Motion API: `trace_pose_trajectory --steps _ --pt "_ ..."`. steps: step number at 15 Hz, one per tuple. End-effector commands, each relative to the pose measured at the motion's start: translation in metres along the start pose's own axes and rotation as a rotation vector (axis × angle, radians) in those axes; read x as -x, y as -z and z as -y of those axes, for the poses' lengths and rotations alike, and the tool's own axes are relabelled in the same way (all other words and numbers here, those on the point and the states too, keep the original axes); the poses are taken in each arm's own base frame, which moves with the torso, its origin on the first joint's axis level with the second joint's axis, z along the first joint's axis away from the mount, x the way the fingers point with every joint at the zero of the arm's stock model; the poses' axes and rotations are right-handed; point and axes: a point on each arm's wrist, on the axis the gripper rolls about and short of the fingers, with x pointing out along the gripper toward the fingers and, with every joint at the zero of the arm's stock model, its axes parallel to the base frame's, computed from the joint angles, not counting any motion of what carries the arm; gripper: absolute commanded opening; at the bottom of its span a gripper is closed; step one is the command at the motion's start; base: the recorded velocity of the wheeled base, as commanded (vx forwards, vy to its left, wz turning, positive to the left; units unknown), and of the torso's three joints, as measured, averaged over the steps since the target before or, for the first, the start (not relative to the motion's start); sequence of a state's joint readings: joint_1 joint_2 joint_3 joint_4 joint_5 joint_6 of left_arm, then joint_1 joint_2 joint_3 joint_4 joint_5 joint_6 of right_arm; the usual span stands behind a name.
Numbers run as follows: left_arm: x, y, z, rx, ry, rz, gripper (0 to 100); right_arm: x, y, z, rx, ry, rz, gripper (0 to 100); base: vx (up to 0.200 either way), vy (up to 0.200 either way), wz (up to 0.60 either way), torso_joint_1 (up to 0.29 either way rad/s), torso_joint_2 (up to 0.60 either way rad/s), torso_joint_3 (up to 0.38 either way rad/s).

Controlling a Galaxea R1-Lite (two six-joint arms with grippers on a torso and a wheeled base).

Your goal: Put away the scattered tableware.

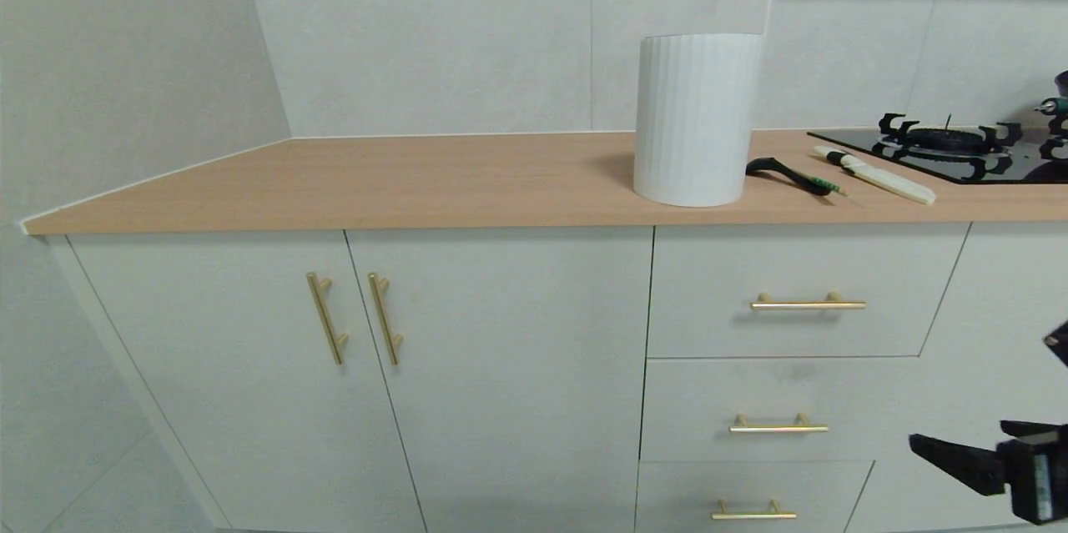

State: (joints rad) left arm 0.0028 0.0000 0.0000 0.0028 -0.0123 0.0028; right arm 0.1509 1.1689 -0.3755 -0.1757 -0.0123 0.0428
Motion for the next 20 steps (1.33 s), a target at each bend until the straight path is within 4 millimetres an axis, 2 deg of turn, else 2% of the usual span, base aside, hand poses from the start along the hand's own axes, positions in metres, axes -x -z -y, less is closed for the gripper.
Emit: trace_pose_trajectory --steps 1,2,3,6,9,14,20 --pt "0.000 0.000 0.000 0.000 0.000 0.000 100 -0.079 -0.003 -0.002 0.005 0.005 -0.175 100 0.000 0.000 0.00 0.000 0.00 0.000" --pt "0.000 0.000 0.000 0.000 0.000 0.000 100 -0.089 -0.002 -0.001 0.003 0.007 -0.186 100 0.000 0.000 0.00 0.000 0.00 0.000" --pt "0.000 0.000 0.000 0.000 0.000 0.000 100 -0.110 0.002 -0.001 0.003 0.008 -0.209 100 0.000 0.000 0.00 0.000 0.00 0.000" --pt "0.000 0.000 0.000 0.000 0.000 0.000 100 -0.157 0.017 0.001 -0.002 0.022 -0.248 100 0.000 0.000 0.00 0.000 0.00 0.000" --pt "0.000 0.000 0.000 0.000 0.000 0.000 100 -0.197 0.034 0.014 -0.001 0.050 -0.237 100 0.000 0.000 0.00 0.000 0.00 0.000" --pt "0.000 0.000 0.000 0.000 0.000 0.000 100 -0.237 0.057 0.025 -0.023 0.080 -0.171 100 0.000 0.000 0.00 0.000 0.00 0.000" --pt "0.000 0.000 0.000 0.000 0.000 0.001 100 -0.265 0.060 0.029 -0.029 0.105 -0.117 100 0.000 0.000 0.00 0.000 0.00 0.000"
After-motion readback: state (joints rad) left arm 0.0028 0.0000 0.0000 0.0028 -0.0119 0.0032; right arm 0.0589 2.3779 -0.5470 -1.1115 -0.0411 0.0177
